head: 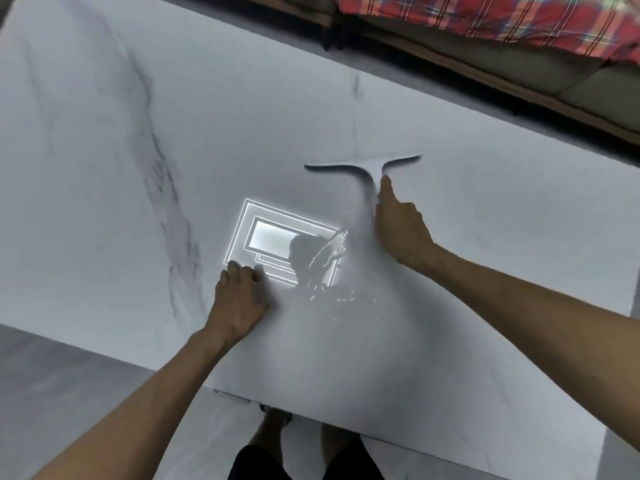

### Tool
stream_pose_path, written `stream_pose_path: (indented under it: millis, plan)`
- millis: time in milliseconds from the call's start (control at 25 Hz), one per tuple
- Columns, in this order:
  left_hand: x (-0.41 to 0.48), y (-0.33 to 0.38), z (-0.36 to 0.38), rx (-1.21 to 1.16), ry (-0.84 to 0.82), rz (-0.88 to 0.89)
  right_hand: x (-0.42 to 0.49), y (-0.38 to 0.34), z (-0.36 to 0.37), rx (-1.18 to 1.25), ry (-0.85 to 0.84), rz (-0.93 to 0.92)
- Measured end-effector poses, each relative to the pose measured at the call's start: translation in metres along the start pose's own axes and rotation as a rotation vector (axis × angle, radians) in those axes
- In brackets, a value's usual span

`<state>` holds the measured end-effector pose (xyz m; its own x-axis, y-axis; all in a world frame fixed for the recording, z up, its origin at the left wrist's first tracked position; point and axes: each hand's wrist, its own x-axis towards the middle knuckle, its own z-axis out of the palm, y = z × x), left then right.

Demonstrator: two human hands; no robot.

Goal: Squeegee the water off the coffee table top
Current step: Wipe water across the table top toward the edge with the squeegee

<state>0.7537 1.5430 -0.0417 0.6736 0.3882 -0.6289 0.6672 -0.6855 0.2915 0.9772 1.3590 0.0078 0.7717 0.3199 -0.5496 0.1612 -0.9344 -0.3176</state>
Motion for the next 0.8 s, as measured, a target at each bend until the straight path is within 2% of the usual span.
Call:
stream_pose_path:
  millis: [120, 280, 440, 600, 680, 800]
  plan:
    - [-0.013, -0.002, 0.008, -0.022, -0.029, 0.008, -0.056, 0.03, 0.025, -0.103, -0.044, -0.093]
    - [-0.03, -0.005, 0.01, -0.044, -0.078, 0.064, -0.109, 0.061, 0.032, -0.176, -0.098, -0.089]
    - [-0.055, -0.012, 0.006, -0.145, -0.026, -0.01, -0.142, 0.077, 0.027, -0.126, -0.023, -0.095]
    - [-0.079, -0.038, -0.002, -0.22, 0.057, 0.038, -0.171, 0.078, 0.024, -0.102, 0.043, -0.078]
    - [-0.088, -0.054, -0.003, -0.292, 0.083, -0.012, -0.189, 0.071, 0.027, -0.177, 0.0, -0.165]
    - [-0.1, -0.076, -0.001, -0.31, 0.154, -0.117, -0.203, 0.048, 0.044, -0.372, -0.11, -0.438]
